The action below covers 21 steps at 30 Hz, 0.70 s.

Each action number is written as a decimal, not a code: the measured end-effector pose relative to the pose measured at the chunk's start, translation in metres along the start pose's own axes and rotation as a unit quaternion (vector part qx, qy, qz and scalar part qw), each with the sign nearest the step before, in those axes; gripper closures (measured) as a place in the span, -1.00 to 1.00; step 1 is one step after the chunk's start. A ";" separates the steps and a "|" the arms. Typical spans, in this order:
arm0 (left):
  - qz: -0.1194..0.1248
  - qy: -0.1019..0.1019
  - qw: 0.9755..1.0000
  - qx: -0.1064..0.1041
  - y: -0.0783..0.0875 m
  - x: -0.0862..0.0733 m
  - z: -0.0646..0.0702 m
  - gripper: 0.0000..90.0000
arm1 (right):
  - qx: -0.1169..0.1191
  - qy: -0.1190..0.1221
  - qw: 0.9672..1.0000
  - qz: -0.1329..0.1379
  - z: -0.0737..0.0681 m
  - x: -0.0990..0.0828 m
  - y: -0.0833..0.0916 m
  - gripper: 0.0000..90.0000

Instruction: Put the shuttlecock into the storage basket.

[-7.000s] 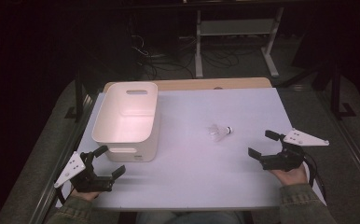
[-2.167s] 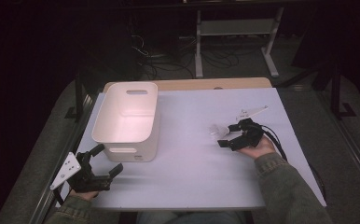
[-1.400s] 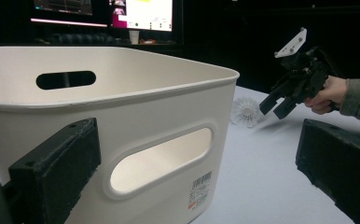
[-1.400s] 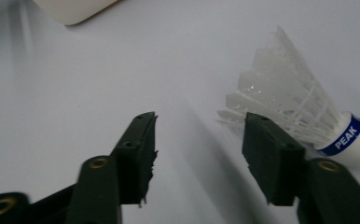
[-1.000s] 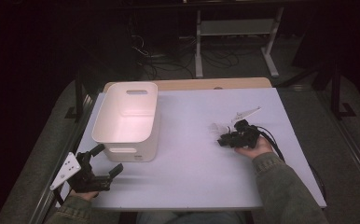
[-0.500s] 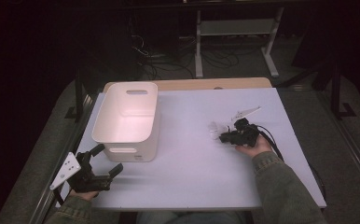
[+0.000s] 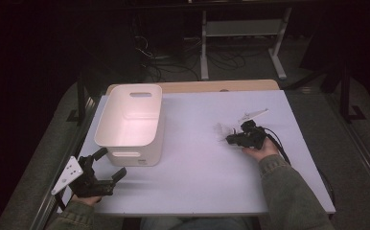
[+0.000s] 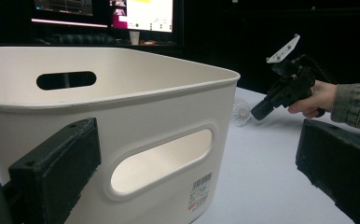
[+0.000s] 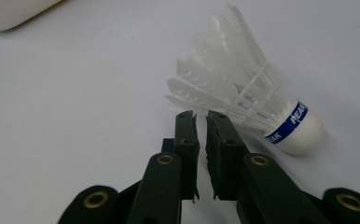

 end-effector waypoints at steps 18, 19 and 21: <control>0.000 0.000 1.000 -0.001 0.000 0.000 0.000 -1.00 | -0.010 0.004 1.000 -0.012 -0.001 0.023 -0.005 0.90; 0.001 0.000 1.000 -0.001 0.000 0.000 0.000 -1.00 | -0.010 0.004 1.000 -0.012 -0.001 0.026 -0.007 0.90; 0.001 0.001 1.000 -0.001 0.000 0.000 0.000 -1.00 | -0.010 0.000 1.000 -0.013 -0.001 0.030 -0.009 0.90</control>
Point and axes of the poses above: each handheld gripper's, and its own axes: y roughly backward along the jaws, x roughly out of its top, z roughly to its right, the point moved 4 cm from there along -y, roughly forward along the jaws, and after that the axes turned 8 degrees about x, right-handed, at the moved point
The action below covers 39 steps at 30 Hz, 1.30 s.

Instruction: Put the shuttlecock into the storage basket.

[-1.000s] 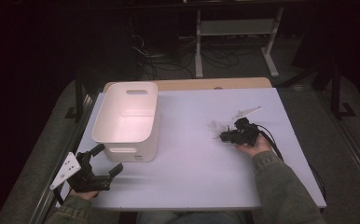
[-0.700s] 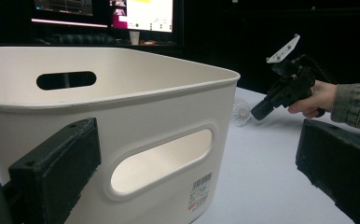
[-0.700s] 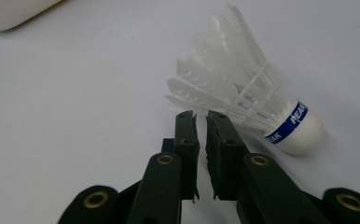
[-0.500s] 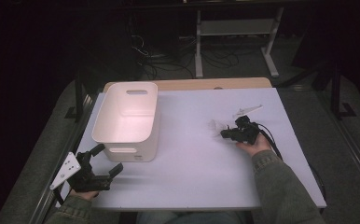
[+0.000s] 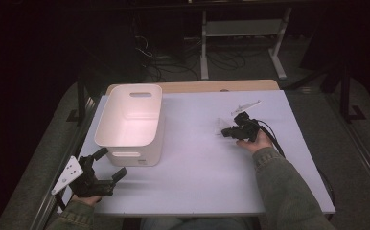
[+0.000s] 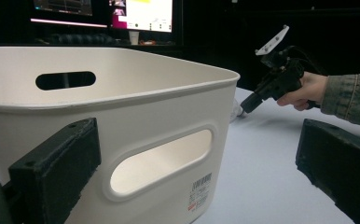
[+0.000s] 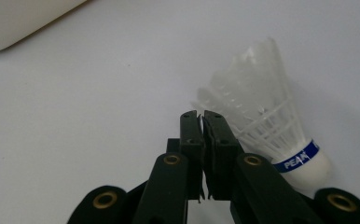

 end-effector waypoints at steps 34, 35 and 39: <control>0.001 0.000 1.000 0.001 0.000 0.000 0.000 -1.00 | -0.011 0.021 0.999 0.047 0.005 0.009 0.032 -0.36; 0.002 -0.001 1.000 0.001 0.000 0.000 0.000 -1.00 | -0.013 0.014 0.999 0.043 0.005 0.009 0.033 -0.45; 0.000 -0.004 1.000 0.000 0.000 0.000 -0.001 -1.00 | -0.024 0.017 0.998 0.050 0.009 0.014 0.043 -0.71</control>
Point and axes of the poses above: each handheld gripper's, and its own axes: y roughly backward along the jaws, x roughly out of its top, z roughly to its right, the point moved 4 cm from there along -y, roughly forward along the jaws, and after that the axes turned 8 degrees about x, right-handed, at the moved point
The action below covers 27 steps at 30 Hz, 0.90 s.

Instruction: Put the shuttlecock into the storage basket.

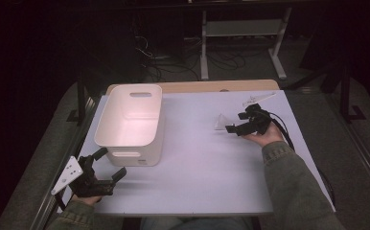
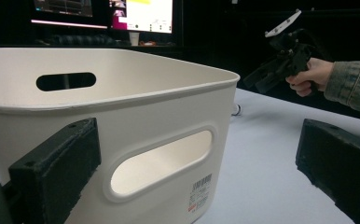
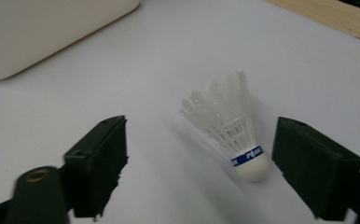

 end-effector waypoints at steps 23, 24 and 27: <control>0.000 0.000 1.000 0.001 0.000 0.000 0.000 -1.00 | 0.008 -0.003 1.000 -0.025 0.030 0.017 0.009 -1.00; -0.002 -0.002 1.000 0.001 0.000 0.000 0.000 -1.00 | 0.010 -0.004 1.000 -0.027 0.031 0.017 0.009 -1.00; -0.002 -0.002 1.000 0.001 0.000 0.000 0.000 -1.00 | 0.016 -0.003 0.999 -0.035 0.034 0.019 0.008 -1.00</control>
Point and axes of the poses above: each handheld gripper's, and its own axes: y roughly backward along the jaws, x roughly out of its top, z roughly to its right, the point moved 4 cm from there along -y, roughly forward along the jaws, and after that the axes turned 8 degrees about x, right-handed, at the moved point
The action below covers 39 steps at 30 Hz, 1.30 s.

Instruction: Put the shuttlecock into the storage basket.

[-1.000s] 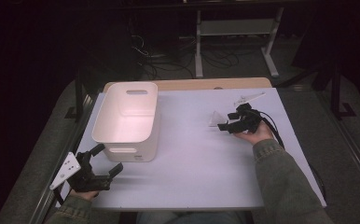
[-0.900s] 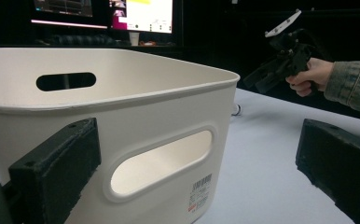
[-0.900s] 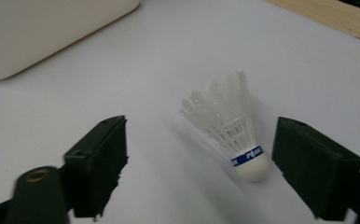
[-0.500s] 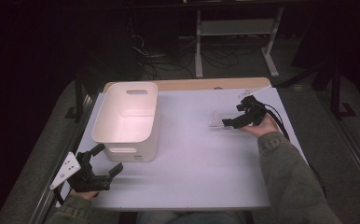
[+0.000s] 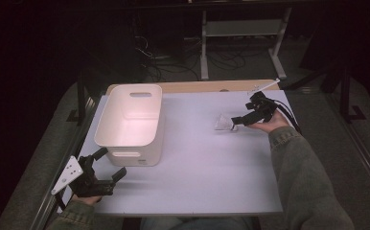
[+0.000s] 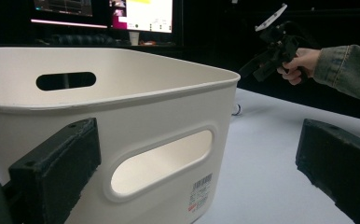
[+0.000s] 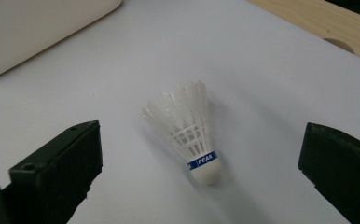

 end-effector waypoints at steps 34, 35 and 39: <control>0.003 0.003 1.000 -0.002 0.000 0.001 0.001 -1.00 | 0.031 0.029 0.995 -0.091 0.024 -0.014 -0.049 -0.94; 0.002 0.004 1.000 -0.002 0.000 0.001 0.001 -1.00 | 0.034 0.029 0.994 -0.095 0.023 -0.015 -0.050 -0.92; 0.003 0.005 1.000 -0.002 0.000 0.001 0.002 -1.00 | 0.035 0.042 0.993 -0.104 0.024 -0.017 -0.053 -0.78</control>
Point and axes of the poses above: each handheld gripper's, and its own axes: y roughly backward along the jaws, x roughly out of its top, z roughly to its right, the point moved 4 cm from there along -y, roughly forward along the jaws, and after that the axes turned 8 degrees about x, right-handed, at the moved point
